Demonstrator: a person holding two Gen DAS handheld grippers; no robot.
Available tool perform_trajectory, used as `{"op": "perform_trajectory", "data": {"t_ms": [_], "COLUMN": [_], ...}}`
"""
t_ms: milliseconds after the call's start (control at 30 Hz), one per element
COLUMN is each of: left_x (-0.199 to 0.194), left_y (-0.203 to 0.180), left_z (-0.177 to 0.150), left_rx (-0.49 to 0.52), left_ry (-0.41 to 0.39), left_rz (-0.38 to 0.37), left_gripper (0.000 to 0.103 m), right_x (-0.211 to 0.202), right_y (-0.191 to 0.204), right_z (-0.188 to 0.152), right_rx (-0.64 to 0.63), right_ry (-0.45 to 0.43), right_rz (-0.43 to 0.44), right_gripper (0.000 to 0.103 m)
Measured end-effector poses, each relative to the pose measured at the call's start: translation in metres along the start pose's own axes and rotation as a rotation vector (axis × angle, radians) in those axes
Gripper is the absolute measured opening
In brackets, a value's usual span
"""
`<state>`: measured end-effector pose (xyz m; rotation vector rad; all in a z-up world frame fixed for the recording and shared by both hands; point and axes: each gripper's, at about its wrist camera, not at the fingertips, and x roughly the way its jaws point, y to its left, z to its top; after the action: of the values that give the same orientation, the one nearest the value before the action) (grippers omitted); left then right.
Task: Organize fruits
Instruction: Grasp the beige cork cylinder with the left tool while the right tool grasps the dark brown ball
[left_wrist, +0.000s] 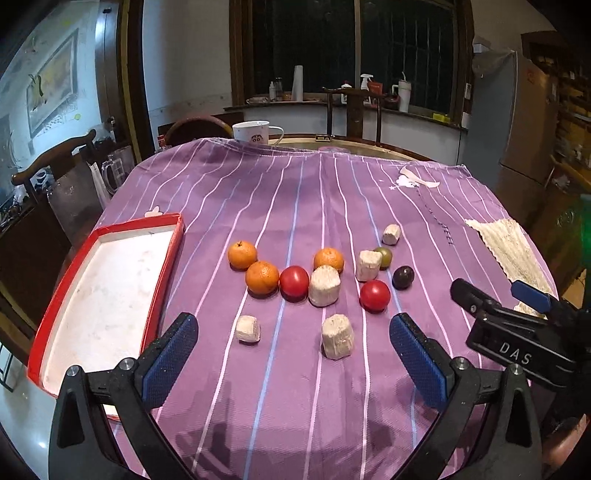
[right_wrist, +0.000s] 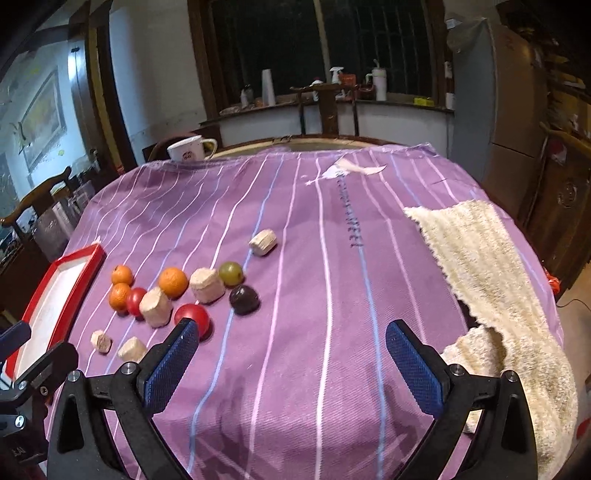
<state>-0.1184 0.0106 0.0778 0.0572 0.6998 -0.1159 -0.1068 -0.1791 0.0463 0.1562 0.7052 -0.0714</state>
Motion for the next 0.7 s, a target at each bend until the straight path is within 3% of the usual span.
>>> {"op": "perform_trajectory", "data": {"t_ms": [267,433,700], "left_x": [0.001,0.012,0.025], "left_y": [-0.002,0.001,0.035], "left_z": [-0.003,-0.004,-0.001], "left_rx": [0.031,0.008,0.017], "left_ry": [-0.005,0.032,0.002], "left_rz": [-0.009,-0.009,0.090], "left_gripper": [0.103,0.103,0.103], "right_x": [0.001,0.004,0.010], "right_y": [0.011,0.011,-0.008], "right_z": [-0.004,-0.005,0.003], "right_rx": [-0.032,-0.017,0.005], "right_ry": [-0.012,-0.012,0.032], "right_rz": [0.002,0.009,0.022], "right_gripper": [0.103,0.103,0.102]}}
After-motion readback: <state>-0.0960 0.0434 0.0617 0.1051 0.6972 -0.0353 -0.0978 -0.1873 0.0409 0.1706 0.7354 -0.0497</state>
